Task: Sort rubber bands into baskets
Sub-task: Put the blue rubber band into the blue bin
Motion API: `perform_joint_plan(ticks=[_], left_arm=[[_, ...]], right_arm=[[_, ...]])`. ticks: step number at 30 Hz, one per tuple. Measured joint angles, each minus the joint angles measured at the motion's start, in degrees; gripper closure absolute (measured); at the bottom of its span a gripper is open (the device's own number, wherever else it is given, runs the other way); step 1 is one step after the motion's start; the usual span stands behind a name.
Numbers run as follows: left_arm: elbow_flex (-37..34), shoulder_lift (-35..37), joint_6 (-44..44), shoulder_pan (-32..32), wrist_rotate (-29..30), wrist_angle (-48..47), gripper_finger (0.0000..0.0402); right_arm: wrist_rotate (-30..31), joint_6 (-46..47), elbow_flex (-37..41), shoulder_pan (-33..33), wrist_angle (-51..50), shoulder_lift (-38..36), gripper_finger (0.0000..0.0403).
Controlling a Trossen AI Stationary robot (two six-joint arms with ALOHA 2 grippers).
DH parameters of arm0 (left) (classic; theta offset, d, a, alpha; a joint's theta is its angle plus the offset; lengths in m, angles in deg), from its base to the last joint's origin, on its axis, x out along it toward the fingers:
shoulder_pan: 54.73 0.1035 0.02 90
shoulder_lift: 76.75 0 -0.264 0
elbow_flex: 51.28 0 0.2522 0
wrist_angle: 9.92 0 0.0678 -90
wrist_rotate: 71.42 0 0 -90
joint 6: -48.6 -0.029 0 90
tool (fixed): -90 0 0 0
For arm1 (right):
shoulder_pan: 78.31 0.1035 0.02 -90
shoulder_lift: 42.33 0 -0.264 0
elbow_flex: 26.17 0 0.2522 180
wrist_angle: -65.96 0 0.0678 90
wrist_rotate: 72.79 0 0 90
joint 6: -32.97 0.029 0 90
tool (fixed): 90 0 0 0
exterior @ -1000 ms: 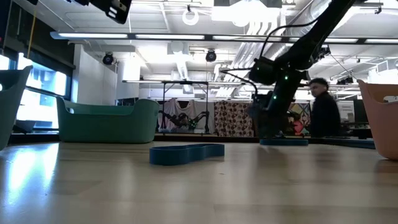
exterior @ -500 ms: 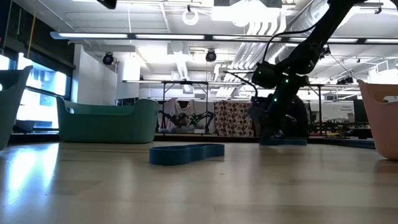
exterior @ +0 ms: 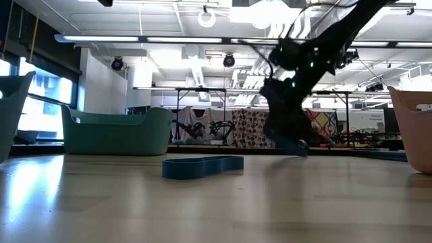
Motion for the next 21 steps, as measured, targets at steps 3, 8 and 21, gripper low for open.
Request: perform_joint_plan(ticks=[3, 8, 21], left_arm=[[0.0, 0.26, -0.64, 0.02, 1.9, -0.03, 0.0401], [0.0, 2.0, -1.89, 0.13, 2.81, -0.03, 0.0401], [0.0, 11.39, -2.17, 0.11, 8.29, -1.44, 0.0401]], right_arm=[[1.25, 0.49, 0.0, 4.08, 0.16, -3.35, 0.0402], [3.35, 0.96, -0.29, 13.12, 2.54, -6.83, 0.0402], [16.01, -1.37, -21.39, 36.78, 3.45, 2.55, 0.0403]])
